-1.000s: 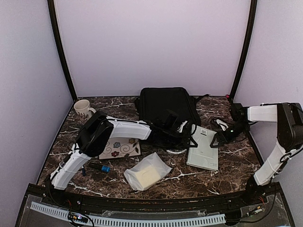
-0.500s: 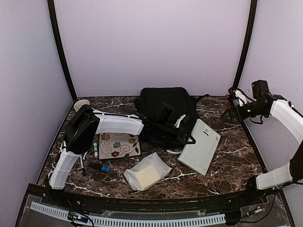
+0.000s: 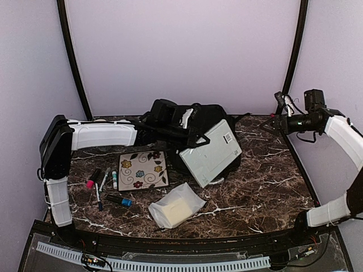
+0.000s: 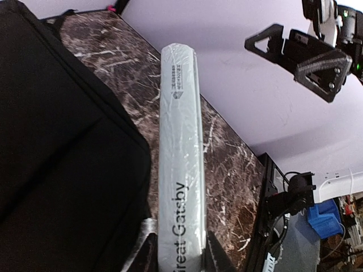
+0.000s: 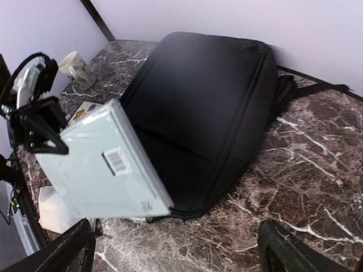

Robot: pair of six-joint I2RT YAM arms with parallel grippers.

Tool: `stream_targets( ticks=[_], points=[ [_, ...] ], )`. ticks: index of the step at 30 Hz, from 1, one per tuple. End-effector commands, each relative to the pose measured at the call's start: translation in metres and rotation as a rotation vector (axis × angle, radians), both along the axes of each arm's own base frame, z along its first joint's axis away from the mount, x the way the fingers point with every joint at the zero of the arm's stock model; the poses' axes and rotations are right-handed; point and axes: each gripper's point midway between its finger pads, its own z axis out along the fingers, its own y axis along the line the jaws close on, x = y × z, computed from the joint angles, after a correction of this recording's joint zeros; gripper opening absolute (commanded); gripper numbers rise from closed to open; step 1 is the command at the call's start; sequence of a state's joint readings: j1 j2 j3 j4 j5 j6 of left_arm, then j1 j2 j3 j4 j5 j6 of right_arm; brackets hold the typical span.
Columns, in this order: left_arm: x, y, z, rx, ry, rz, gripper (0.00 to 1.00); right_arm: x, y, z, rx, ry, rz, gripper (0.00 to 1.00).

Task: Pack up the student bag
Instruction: Pass from the left arm to the right

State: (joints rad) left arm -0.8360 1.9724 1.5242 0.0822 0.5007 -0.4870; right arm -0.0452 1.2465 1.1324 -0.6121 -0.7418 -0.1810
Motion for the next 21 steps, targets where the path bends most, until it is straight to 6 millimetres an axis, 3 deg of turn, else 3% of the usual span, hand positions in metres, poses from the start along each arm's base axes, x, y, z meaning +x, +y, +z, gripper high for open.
stream_targets(
  ticks=[1, 5, 8, 12, 17, 21],
  points=[
    [0.012, 0.02, 0.084, -0.142, -0.212, 0.054, 0.0, -0.007, 0.027, -0.001, 0.067, 0.019, 0.141, 1.0],
    [0.007, 0.023, 0.077, -0.144, -0.23, 0.03, 0.0, -0.014, 0.051, -0.023, -0.046, -0.001, 0.231, 0.98],
    [-0.005, 0.022, 0.079, -0.209, -0.233, -0.013, 0.0, -0.012, 0.06, -0.029, -0.045, -0.023, 0.265, 0.95],
    [-0.014, 0.032, 0.101, -0.339, -0.266, 0.006, 0.0, -0.006, 0.07, -0.029, 0.045, 0.024, 0.28, 0.91],
    [-0.013, 0.051, 0.127, -0.44, -0.348, 0.102, 0.0, 0.004, 0.077, -0.025, 0.153, 0.055, 0.242, 0.94],
    [-0.011, 0.068, 0.152, -0.545, -0.419, 0.187, 0.0, 0.004, 0.086, -0.035, 0.225, 0.144, 0.264, 0.94]
  ],
)
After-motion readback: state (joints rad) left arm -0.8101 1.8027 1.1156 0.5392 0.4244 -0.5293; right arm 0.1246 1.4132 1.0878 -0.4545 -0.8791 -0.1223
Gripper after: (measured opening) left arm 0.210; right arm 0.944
